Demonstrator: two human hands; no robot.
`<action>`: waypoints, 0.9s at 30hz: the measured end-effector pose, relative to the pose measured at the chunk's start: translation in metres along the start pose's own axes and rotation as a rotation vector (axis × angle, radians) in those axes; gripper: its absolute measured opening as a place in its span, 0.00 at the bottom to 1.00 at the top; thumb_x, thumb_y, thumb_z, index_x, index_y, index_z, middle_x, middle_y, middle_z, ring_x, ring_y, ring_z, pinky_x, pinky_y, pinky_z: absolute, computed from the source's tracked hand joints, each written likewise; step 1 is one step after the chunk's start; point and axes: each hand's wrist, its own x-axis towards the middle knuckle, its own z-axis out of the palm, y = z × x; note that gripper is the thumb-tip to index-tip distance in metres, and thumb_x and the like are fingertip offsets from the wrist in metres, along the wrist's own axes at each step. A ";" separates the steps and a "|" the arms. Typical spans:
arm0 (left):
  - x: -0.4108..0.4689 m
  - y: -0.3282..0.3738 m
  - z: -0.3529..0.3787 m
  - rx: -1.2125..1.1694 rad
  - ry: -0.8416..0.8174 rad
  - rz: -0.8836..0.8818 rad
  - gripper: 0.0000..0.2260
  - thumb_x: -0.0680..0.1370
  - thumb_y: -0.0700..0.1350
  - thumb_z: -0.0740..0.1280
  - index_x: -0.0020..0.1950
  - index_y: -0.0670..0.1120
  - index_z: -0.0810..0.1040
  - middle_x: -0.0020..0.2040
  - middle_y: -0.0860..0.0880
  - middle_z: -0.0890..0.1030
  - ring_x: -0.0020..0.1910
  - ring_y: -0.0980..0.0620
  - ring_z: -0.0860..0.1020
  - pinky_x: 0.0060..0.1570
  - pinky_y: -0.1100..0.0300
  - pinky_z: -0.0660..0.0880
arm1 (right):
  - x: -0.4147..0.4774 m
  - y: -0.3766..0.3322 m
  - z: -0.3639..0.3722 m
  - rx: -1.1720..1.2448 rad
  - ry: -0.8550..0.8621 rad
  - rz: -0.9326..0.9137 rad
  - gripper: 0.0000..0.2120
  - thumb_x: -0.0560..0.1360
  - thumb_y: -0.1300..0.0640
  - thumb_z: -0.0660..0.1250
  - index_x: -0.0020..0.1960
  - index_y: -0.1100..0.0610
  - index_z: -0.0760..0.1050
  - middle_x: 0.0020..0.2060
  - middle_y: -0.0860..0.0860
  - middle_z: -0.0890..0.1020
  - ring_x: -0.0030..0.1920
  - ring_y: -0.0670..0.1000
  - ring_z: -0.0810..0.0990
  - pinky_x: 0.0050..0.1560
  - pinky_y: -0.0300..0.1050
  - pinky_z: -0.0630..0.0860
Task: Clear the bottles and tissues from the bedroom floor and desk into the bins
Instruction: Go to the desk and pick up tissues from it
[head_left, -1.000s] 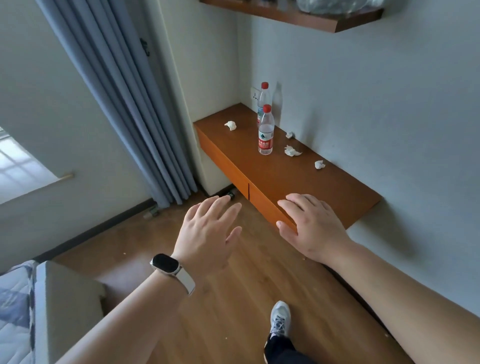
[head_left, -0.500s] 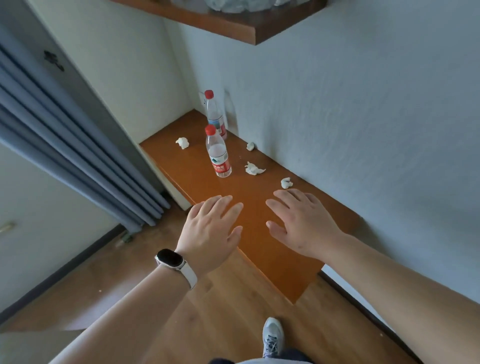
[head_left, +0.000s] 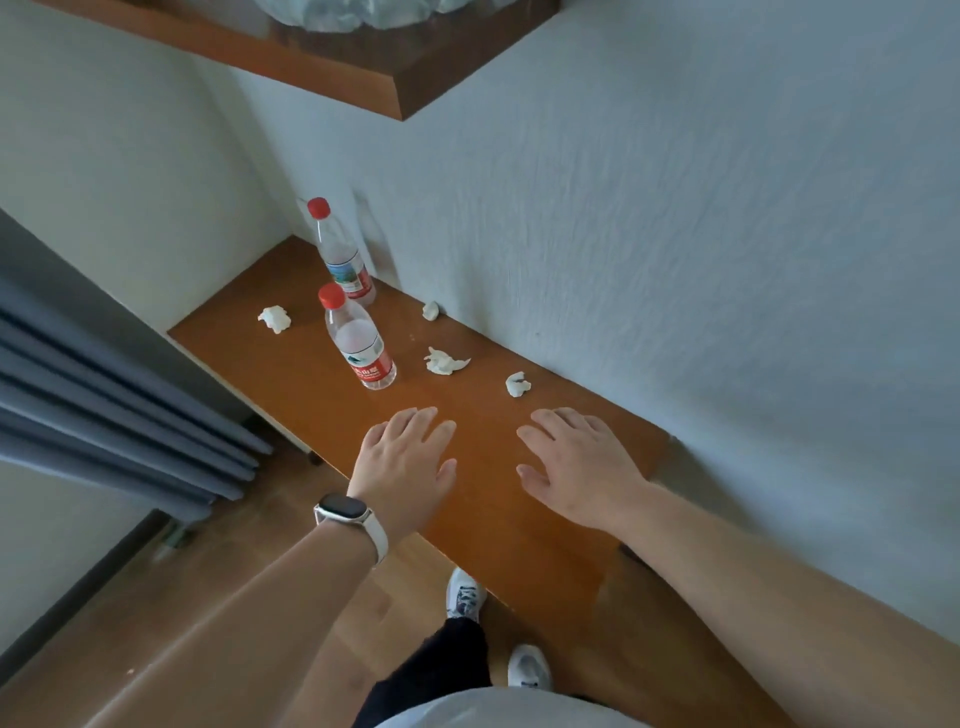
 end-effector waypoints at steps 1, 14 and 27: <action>0.009 -0.006 0.005 -0.006 -0.018 -0.002 0.21 0.82 0.56 0.55 0.74 0.54 0.64 0.76 0.51 0.63 0.76 0.48 0.59 0.72 0.49 0.61 | 0.005 0.001 0.003 -0.001 -0.016 0.021 0.23 0.80 0.40 0.51 0.69 0.49 0.66 0.69 0.49 0.68 0.69 0.52 0.65 0.68 0.51 0.63; 0.150 -0.053 0.061 -0.193 -0.075 0.005 0.24 0.78 0.53 0.61 0.74 0.52 0.62 0.77 0.47 0.60 0.76 0.44 0.60 0.68 0.48 0.67 | 0.119 0.016 0.039 0.023 -0.149 0.201 0.24 0.78 0.45 0.57 0.72 0.50 0.60 0.72 0.49 0.64 0.70 0.53 0.64 0.68 0.52 0.65; 0.200 -0.072 0.099 -0.216 -0.158 0.070 0.21 0.79 0.45 0.61 0.73 0.53 0.65 0.72 0.48 0.68 0.68 0.46 0.69 0.62 0.50 0.72 | 0.162 0.037 0.082 0.043 -0.203 0.277 0.18 0.76 0.55 0.62 0.65 0.49 0.64 0.61 0.49 0.70 0.56 0.51 0.71 0.52 0.47 0.74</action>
